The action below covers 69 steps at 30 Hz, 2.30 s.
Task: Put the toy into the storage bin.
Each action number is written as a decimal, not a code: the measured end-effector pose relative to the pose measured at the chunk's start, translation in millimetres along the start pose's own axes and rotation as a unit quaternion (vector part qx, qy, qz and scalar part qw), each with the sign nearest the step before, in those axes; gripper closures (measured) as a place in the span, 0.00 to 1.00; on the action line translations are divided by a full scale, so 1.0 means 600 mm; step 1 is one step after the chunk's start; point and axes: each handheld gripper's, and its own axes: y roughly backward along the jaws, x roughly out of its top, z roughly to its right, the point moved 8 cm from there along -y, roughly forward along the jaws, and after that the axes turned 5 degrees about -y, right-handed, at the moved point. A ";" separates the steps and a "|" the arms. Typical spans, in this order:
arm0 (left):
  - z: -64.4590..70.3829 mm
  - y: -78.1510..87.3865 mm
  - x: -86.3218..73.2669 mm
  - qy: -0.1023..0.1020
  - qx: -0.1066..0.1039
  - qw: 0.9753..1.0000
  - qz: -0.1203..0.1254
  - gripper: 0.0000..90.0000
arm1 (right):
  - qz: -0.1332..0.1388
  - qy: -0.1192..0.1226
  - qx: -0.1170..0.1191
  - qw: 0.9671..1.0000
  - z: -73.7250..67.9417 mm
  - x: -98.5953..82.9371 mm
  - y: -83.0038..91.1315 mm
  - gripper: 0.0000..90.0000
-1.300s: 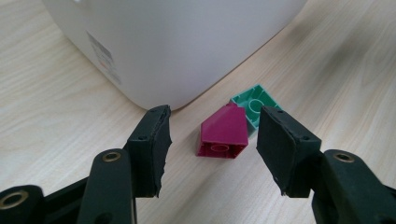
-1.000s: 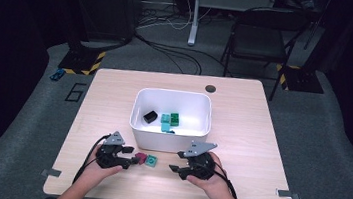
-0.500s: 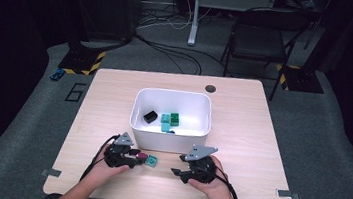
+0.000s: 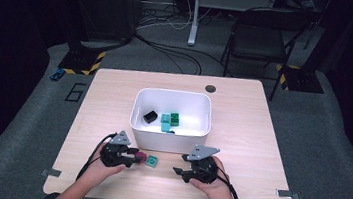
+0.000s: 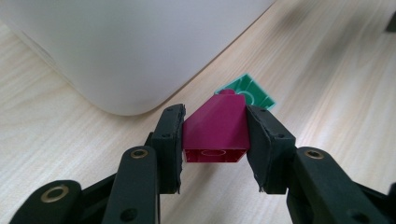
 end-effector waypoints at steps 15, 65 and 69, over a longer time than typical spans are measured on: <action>0.020 0.063 0.065 -0.018 -0.024 1.000 0.000 0.65 | -0.004 -0.003 -0.006 1.000 0.007 -0.007 -0.004 0.48; -0.076 0.023 0.331 -0.022 -0.004 0.999 0.025 0.65 | -0.012 -0.017 -0.009 1.000 0.022 -0.021 -0.011 0.48; -0.081 -0.002 0.341 -0.018 -0.004 0.999 0.027 0.65 | -0.014 -0.011 -0.007 1.000 0.021 -0.021 -0.013 0.48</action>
